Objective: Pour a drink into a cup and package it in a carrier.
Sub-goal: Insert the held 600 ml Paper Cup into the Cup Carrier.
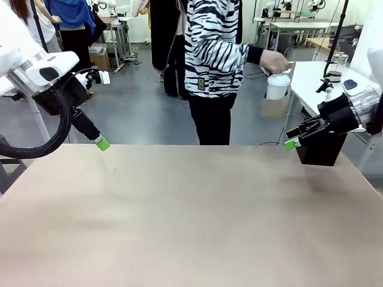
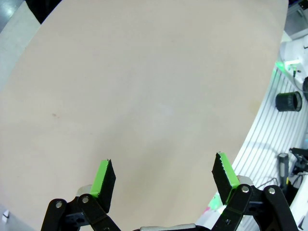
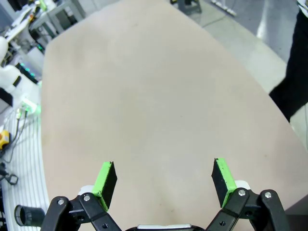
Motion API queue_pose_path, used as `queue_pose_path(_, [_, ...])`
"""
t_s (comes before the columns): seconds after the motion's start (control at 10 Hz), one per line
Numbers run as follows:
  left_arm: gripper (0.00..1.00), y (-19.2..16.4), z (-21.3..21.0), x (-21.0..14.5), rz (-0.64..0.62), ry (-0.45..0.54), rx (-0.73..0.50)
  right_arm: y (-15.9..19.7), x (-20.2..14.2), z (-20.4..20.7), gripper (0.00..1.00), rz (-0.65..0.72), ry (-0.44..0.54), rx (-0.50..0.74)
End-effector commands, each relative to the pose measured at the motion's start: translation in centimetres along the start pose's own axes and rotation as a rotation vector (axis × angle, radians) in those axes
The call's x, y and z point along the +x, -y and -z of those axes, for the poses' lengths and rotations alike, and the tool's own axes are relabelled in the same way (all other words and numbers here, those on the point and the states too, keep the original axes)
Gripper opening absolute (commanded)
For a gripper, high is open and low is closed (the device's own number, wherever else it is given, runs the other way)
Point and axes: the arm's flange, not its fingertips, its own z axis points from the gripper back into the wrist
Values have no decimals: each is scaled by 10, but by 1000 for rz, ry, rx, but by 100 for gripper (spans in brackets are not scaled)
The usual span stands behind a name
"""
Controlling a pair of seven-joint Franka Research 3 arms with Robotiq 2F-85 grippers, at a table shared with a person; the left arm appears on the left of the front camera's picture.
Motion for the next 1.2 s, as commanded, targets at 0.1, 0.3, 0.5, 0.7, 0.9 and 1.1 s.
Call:
queue_pose_path(0.1, [100,-1,-1,1,-8,-8,12,4,2,-1,100,-17,8,10])
queue_pose_path(0.3, [100,-1,-1,1,-8,-8,12,4,2,-1,100,-17,8,10])
queue_pose_path(0.5, [100,-1,-1,1,-8,-8,12,4,2,-1,100,-17,8,10])
queue_pose_path(0.7, [100,-1,-1,1,-8,-8,12,4,2,-1,100,-17,8,10])
queue_pose_path(0.9, [100,-1,-1,1,-8,-8,12,4,2,-1,100,-17,8,10])
queue_pose_path(1.1, [100,-1,-1,1,-8,-8,12,4,2,-1,100,-17,8,10])
